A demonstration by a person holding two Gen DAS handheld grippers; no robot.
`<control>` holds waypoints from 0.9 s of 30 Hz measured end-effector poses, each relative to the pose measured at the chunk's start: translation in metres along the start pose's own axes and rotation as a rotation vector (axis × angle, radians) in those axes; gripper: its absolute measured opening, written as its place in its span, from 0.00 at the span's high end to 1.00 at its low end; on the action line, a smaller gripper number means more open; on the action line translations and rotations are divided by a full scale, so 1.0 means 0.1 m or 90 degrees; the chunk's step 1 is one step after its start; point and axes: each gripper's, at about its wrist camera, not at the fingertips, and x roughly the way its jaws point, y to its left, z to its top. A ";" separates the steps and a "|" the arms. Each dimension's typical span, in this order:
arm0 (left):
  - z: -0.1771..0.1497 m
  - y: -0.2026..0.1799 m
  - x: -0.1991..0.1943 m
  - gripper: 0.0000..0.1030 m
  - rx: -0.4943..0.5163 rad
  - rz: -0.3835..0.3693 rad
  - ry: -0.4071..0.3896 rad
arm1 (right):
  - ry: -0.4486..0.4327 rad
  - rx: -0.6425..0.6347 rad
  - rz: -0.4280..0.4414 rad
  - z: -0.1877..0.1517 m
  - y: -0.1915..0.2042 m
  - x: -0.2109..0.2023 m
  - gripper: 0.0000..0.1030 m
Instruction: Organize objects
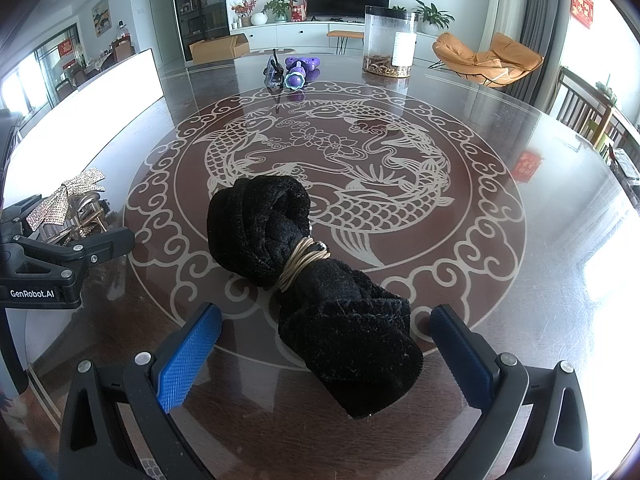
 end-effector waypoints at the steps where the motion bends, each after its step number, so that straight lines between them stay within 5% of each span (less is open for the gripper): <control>1: 0.00 0.00 0.00 0.00 0.000 0.000 0.000 | 0.000 0.000 0.000 0.00 0.00 0.00 0.00; 7: 0.00 0.00 0.00 0.00 0.001 -0.001 0.003 | 0.000 0.000 0.000 0.00 0.00 0.00 0.00; 11: -0.01 0.02 -0.06 0.00 0.056 -0.047 0.084 | 0.000 0.000 0.000 0.00 0.00 0.00 0.00; 16: 0.01 0.27 -0.12 0.00 0.003 -0.071 0.124 | 0.000 0.000 0.000 0.00 0.00 0.00 0.00; 18: 0.04 0.32 -0.15 0.00 -0.003 -0.088 0.103 | 0.001 0.000 0.001 0.00 0.00 0.00 0.00; 19: 0.05 0.31 -0.19 0.09 0.008 -0.088 0.078 | 0.007 -0.001 0.004 0.01 0.00 0.00 0.00; 20: 0.05 0.28 -0.22 0.32 0.029 -0.072 0.064 | 0.025 -0.007 0.007 0.03 -0.01 0.01 0.00; 22: 0.05 0.21 -0.23 0.53 0.067 -0.052 0.049 | 0.076 -0.013 0.020 0.09 -0.02 0.02 0.00; 27: -0.01 0.17 -0.34 0.55 0.067 -0.065 0.004 | 0.064 -0.061 0.030 0.35 0.03 -0.17 0.02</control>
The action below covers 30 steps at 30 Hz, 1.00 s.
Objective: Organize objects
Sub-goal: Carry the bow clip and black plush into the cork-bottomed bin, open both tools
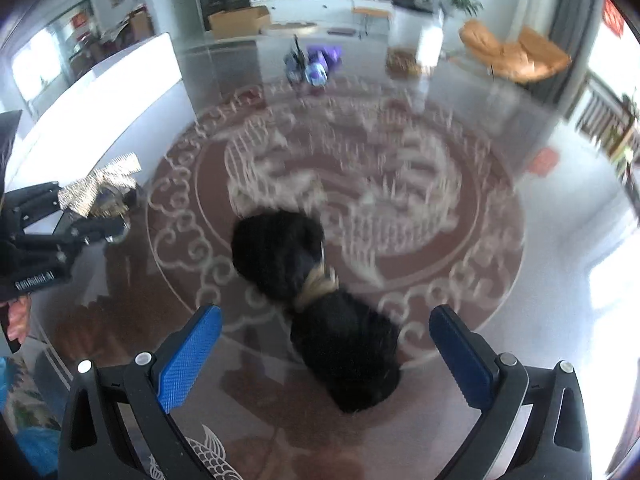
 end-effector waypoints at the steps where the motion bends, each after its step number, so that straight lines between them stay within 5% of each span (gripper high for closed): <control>1: -0.01 0.02 -0.02 0.55 -0.010 -0.003 -0.005 | -0.005 -0.005 0.007 0.03 0.01 -0.03 0.27; 3: -0.04 0.06 -0.09 0.55 -0.027 -0.014 -0.021 | 0.022 0.002 0.037 0.10 -0.01 0.02 0.73; 9: -0.16 0.16 -0.75 0.55 -0.081 -0.062 -0.092 | 0.031 0.062 0.084 0.15 -0.08 -0.23 0.73; 13: -0.25 0.47 -1.44 0.55 -0.121 -0.074 -0.156 | -0.013 0.058 0.142 0.35 0.28 -0.70 0.73; 17: -0.44 1.14 -2.08 0.55 -0.161 0.029 -0.202 | -0.084 0.050 0.276 0.84 0.98 -1.10 0.73; 20: -0.65 1.70 -2.26 0.54 -0.205 0.124 -0.183 | -0.107 0.022 0.383 1.15 1.69 -1.27 0.73; 23: -0.89 2.16 -2.16 0.45 -0.234 0.226 -0.099 | -0.101 -0.005 0.454 1.35 2.38 -1.21 0.66; 25: -1.06 2.36 -2.08 0.35 -0.265 0.248 -0.068 | -0.091 -0.017 0.493 1.42 2.74 -1.10 0.23; 30: -1.19 2.24 -2.02 0.34 -0.283 0.223 -0.066 | -0.104 -0.027 0.470 1.28 2.84 -1.00 0.16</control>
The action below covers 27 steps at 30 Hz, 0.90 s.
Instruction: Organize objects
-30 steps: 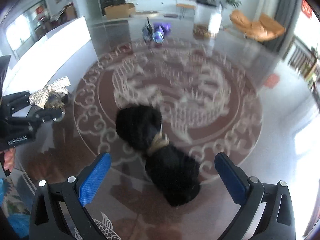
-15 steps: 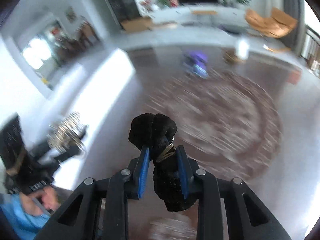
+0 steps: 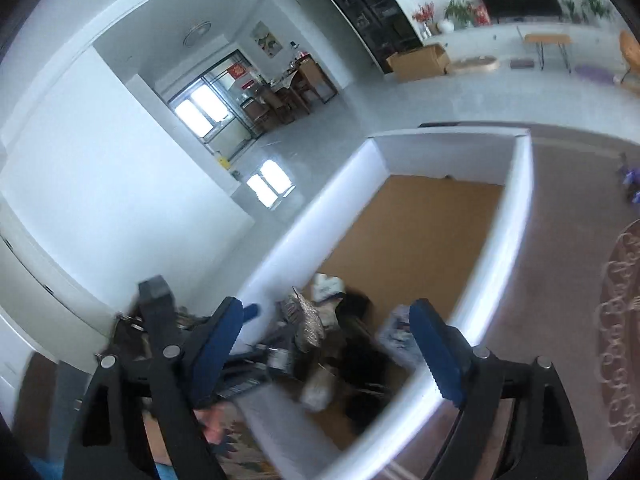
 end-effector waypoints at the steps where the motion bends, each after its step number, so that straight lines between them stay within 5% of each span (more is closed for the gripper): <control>1: -0.01 -0.11 -0.03 0.34 0.009 -0.014 -0.004 | -0.010 -0.012 -0.036 -0.09 -0.11 -0.11 0.11; 4: -0.01 -0.63 -0.20 0.33 0.062 -0.095 -0.027 | -0.039 -0.028 -0.162 -0.43 -0.56 -0.42 0.02; 6: 0.02 -1.15 -0.34 0.28 0.116 -0.166 -0.045 | -0.038 -0.028 -0.304 -0.79 -1.04 -0.66 0.02; 9: -0.06 -1.88 -0.62 0.06 0.189 -0.272 -0.069 | 0.011 0.007 -0.467 -1.28 -1.71 -0.93 0.02; 12: -0.24 -2.53 -0.66 0.00 0.234 -0.384 -0.043 | 0.043 0.054 -0.547 -1.65 -2.17 -1.22 0.02; 14: -0.35 -2.84 -0.50 0.00 0.244 -0.410 -0.006 | 0.048 0.073 -0.576 -1.80 -2.31 -1.36 0.02; 19: -0.49 -3.26 0.30 0.00 0.241 -0.316 0.064 | 0.016 0.123 -0.574 -1.94 -2.46 -1.47 0.00; 27: -0.48 -3.22 0.97 0.00 0.226 -0.204 0.087 | -0.004 0.140 -0.566 -1.98 -2.54 -1.48 0.00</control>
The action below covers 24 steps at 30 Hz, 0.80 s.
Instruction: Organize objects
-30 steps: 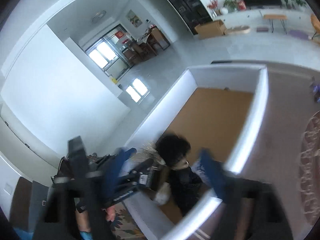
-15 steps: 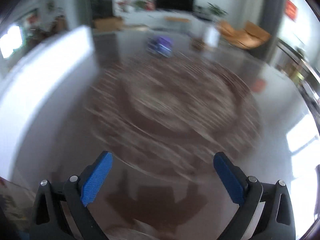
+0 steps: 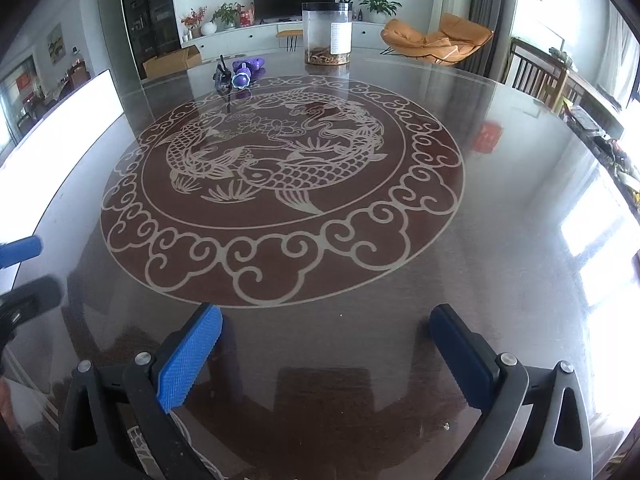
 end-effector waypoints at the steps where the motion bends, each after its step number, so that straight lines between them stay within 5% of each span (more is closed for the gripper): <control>1: 0.03 0.00 0.07 0.00 0.001 0.008 0.005 | -0.001 0.000 -0.001 0.00 0.01 0.00 0.00; 5: 0.15 0.03 0.30 0.00 0.011 0.045 0.015 | -0.002 0.001 -0.001 -0.03 -0.02 -0.03 0.00; 17: 0.77 0.14 0.69 0.00 -0.018 0.056 0.037 | -0.002 0.000 0.000 -0.03 -0.03 -0.03 0.00; 24: 1.54 0.50 0.90 0.00 -0.117 0.001 -0.012 | -0.003 0.000 0.000 -0.03 -0.02 -0.04 0.00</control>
